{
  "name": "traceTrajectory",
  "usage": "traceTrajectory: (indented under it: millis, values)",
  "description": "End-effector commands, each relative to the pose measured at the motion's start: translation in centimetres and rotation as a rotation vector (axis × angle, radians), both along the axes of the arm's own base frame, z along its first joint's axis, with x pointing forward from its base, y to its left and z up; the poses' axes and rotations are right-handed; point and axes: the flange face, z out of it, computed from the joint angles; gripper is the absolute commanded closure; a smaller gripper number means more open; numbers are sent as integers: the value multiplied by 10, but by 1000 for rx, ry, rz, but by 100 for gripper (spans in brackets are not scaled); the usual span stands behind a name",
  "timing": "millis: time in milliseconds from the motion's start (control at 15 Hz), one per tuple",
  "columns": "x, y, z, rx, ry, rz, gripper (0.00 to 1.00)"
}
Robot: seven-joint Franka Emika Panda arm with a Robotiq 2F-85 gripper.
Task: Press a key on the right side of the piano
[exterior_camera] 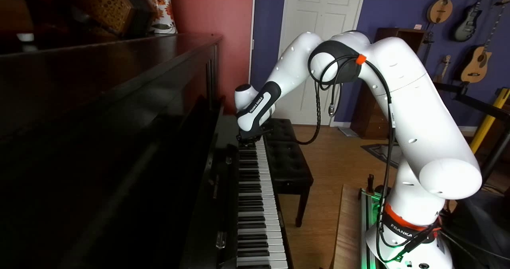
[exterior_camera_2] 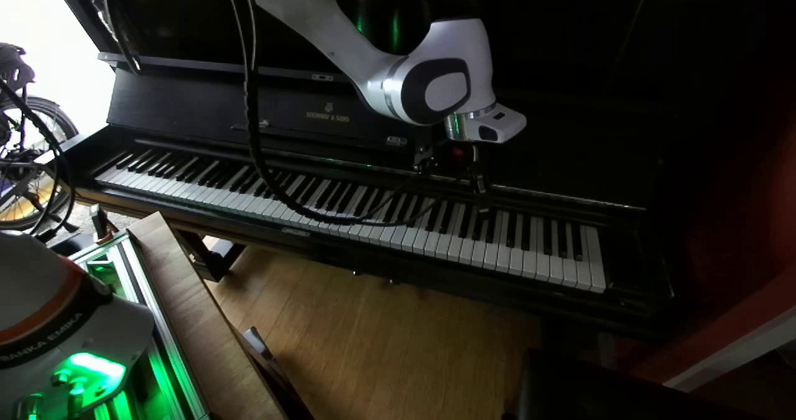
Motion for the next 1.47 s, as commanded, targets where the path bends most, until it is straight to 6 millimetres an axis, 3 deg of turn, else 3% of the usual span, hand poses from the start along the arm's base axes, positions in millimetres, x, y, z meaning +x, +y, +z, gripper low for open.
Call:
traceTrajectory:
  millis: [0,333,1000,1400]
  values:
    - [-18,7,20,4,8,1,36]
    - [-39,13,51,13,9,33,0]
    - [-94,31,118,32,32,116,0]
    - [-119,46,143,57,44,126,0]
